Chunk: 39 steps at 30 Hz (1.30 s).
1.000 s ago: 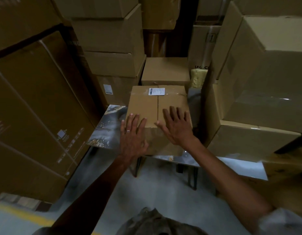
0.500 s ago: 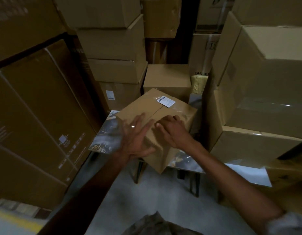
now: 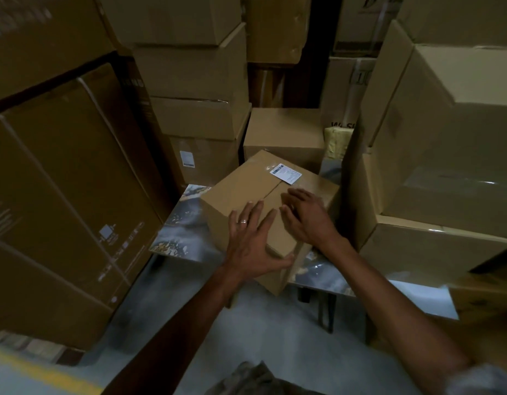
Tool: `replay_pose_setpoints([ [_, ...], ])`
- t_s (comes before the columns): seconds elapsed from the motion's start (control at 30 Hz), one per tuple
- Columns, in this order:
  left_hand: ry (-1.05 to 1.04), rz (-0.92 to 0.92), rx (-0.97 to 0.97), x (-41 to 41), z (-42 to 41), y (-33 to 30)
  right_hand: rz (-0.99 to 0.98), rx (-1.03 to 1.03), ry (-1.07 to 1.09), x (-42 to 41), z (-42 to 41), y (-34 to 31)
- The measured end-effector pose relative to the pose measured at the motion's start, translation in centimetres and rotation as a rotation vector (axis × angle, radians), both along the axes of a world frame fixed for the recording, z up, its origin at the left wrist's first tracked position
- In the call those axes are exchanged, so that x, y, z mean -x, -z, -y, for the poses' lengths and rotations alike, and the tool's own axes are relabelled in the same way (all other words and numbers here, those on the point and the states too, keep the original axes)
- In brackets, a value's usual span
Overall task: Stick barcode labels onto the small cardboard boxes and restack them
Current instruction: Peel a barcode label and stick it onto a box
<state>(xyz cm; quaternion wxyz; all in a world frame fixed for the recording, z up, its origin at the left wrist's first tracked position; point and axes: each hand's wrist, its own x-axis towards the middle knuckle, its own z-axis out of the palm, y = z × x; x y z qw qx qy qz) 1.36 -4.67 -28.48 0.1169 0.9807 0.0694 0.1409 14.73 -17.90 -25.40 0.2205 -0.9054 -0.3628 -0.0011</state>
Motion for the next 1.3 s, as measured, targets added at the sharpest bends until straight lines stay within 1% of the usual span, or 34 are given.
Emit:
replay_pose_setpoints([
  [0.07, 0.087, -0.036, 0.041, 0.5, -2.0, -0.1, 0.003, 0.027, 0.003, 0.8, 0.2, -0.3],
  [0.2, 0.185, -0.257, -0.012, 0.9, -7.0, -1.6, 0.054, 0.12, -0.006, 3.6, 0.0, -0.9],
  [0.27, 0.208, -0.357, 0.014, 0.7, -8.8, -2.6, 0.091, 0.157, -0.008, 5.0, -0.5, -0.8],
  [0.37, 0.217, -0.453, 0.115, 0.3, -10.0, -3.9, 0.135, 0.245, 0.002, 6.3, -1.5, -1.2],
  [0.43, 0.197, -0.489, 0.211, 0.1, -9.8, -4.8, 0.129, 0.303, -0.002, 6.4, -1.7, -2.0],
  [0.47, 0.174, -0.49, 0.272, -0.1, -9.6, -5.4, 0.105, 0.29, -0.011, 6.2, -1.6, -2.4],
  [0.5, 0.143, -0.467, 0.321, -0.4, -9.3, -5.8, 0.073, 0.242, -0.019, 5.9, -1.4, -2.8],
  [0.57, 0.065, -0.351, 0.349, -1.5, -8.8, -6.1, 0.038, 0.143, -0.007, 5.3, -0.6, -3.5],
  [0.63, 0.015, -0.255, 0.328, -2.7, -8.1, -6.0, 0.127, 0.126, 0.059, 4.4, 0.3, -4.1],
  [0.67, 0.022, -0.232, 0.332, -3.3, -7.7, -5.8, 0.176, 0.136, 0.123, 4.0, 0.8, -4.3],
  [0.7, 0.041, -0.229, 0.335, -4.0, -7.2, -5.6, 0.178, 0.143, 0.178, 3.6, 1.1, -4.4],
  [0.77, 0.06, -0.238, 0.297, -5.6, -6.0, -5.1, 0.057, 0.148, 0.231, 2.7, 1.8, -4.3],
  [0.83, 0.022, -0.228, 0.249, -6.9, -4.9, -4.4, -0.087, 0.15, 0.262, 2.1, 2.2, -3.6],
  [0.87, -0.002, -0.206, 0.23, -7.5, -4.5, -4.0, -0.107, 0.12, 0.27, 2.0, 2.5, -3.2],
  [0.93, -0.034, -0.152, 0.184, -8.0, -3.8, -3.2, -0.065, 0.056, 0.263, 1.9, 3.2, -2.7],
  [1.0, -0.065, -0.088, 0.128, -8.0, -3.5, -2.4, -0.003, 0.045, 0.226, 2.0, 4.1, -2.5],
  [1.1, -0.089, -0.016, 0.091, -7.9, -3.3, -1.8, 0.033, 0.003, 0.18, 2.0, 4.9, -2.0],
  [1.2, -0.098, 0.024, 0.094, -7.9, -3.3, -1.4, -0.002, -0.088, 0.199, 1.5, 4.9, -1.7],
  [1.3, -0.106, 0.053, 0.105, -7.7, -3.2, -1.3, -0.044, -0.233, 0.252, 0.4, 4.5, -2.3],
])
